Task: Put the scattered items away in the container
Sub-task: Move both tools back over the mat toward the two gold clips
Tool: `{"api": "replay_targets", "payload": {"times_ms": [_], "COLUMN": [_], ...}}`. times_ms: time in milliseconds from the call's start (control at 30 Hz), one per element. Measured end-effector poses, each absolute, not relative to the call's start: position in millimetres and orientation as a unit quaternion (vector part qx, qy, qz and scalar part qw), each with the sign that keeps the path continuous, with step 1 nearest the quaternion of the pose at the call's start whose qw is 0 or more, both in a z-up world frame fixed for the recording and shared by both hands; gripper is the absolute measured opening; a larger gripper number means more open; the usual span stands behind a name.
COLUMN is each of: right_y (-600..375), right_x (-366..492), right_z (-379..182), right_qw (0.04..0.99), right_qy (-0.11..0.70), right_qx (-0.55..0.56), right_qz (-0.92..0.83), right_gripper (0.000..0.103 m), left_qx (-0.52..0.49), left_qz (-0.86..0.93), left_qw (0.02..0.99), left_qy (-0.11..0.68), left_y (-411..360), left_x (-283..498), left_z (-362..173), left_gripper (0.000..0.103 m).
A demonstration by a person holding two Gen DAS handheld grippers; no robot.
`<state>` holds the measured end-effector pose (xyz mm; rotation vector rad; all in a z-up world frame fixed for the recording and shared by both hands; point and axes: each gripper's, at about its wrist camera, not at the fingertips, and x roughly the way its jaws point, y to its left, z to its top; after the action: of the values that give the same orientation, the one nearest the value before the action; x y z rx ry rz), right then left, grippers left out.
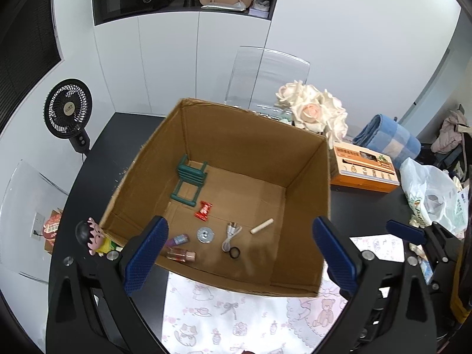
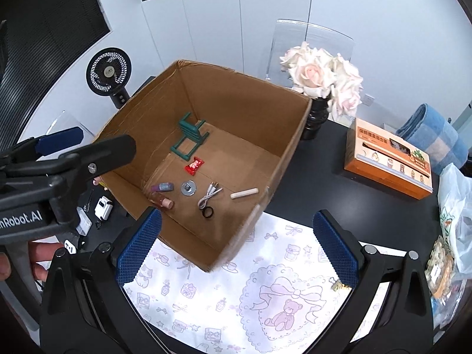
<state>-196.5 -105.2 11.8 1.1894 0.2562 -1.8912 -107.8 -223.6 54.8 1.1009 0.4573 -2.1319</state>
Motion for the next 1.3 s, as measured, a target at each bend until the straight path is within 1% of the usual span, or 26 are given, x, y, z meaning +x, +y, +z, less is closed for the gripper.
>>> {"api": "replay_targets", "payload": {"times_ms": [300,667,967,1300], "right_y": [-68,4,72,121], "right_x": [-204,-222,-247,-264], "right_z": [11,-8,-38,-81], "right_qw": [0.421,0.387,0.349,0.327], "right_qy": [0.095,0.076,0.060,0.054], "right_qx": [0.475,0.488,0.510,0.536], "right_qz": [-0.767,-0.779,-0.784,-0.776], "right_gripper": [0.103,0.103,0.103,0.103], "left_qx": [0.423,0.429,0.447,0.472], "left_qz": [-0.826,-0.837,-0.840,-0.831], "left_qw": [0.332,0.300,0.266,0.244], "left_qy": [0.167,0.158,0.156,0.165], "left_y": [-193,-137,-90,-49], "left_x": [-123,-150,-186,-211], "left_z": [56,43,16,-30], "left_gripper": [0.098,0.098,0.098,0.098]}}
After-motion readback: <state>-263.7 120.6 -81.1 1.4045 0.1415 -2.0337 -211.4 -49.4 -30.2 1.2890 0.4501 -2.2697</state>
